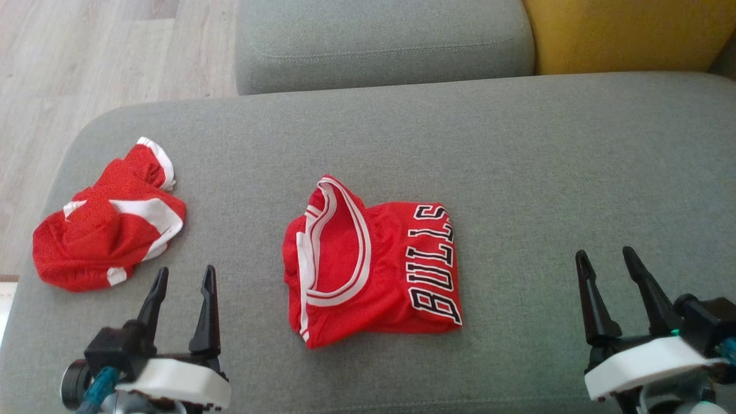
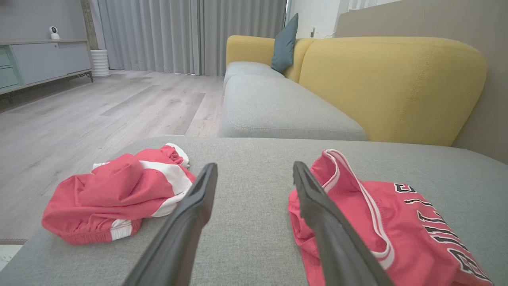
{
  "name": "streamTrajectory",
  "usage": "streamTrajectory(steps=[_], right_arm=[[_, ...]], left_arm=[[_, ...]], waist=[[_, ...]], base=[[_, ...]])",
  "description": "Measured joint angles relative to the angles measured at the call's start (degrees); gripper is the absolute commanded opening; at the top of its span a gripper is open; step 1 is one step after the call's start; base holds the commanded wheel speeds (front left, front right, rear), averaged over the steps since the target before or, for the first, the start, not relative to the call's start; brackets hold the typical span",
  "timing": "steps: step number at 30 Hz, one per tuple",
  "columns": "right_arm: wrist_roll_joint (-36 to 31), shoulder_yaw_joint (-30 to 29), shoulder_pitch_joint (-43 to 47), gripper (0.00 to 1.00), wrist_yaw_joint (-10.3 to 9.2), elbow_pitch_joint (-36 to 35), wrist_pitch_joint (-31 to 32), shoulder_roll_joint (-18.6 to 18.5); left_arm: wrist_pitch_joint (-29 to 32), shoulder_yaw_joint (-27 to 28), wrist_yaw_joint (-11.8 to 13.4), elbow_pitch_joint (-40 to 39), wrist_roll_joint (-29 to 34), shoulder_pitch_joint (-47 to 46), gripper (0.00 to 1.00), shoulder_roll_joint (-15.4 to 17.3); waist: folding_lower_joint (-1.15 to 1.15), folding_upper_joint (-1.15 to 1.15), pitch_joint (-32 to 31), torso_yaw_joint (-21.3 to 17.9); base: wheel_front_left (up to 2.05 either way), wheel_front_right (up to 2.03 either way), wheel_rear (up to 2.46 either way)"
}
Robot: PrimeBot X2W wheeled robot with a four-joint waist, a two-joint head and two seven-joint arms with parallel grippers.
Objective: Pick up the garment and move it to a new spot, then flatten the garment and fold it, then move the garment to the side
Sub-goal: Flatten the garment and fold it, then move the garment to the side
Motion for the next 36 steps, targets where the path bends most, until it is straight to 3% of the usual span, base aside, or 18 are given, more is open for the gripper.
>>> streamTrajectory(steps=[17,28,36], right_arm=[[-0.08,0.64,-1.12,1.00,0.00,2.02,1.42,-0.37],[0.26,7.70,-13.60,1.00,0.00,16.90,2.72,-1.32],[1.54,8.25,-19.77,1.00,0.00,29.96,5.06,-0.90]], left_arm=[[0.00,-0.67,0.03,-0.92,0.74,-1.68,1.00,0.12],[-0.01,-0.15,-1.67,-5.63,4.44,-8.60,1.00,-2.36],[-0.02,1.36,-4.14,-6.13,6.17,-10.82,1.00,-5.00]], waist=[[0.00,0.00,3.09,1.11],[0.01,0.00,9.83,5.50],[0.01,0.00,13.36,9.95]], base=[[0.00,0.00,0.00],[0.00,0.00,0.00],[0.00,0.00,0.00]])
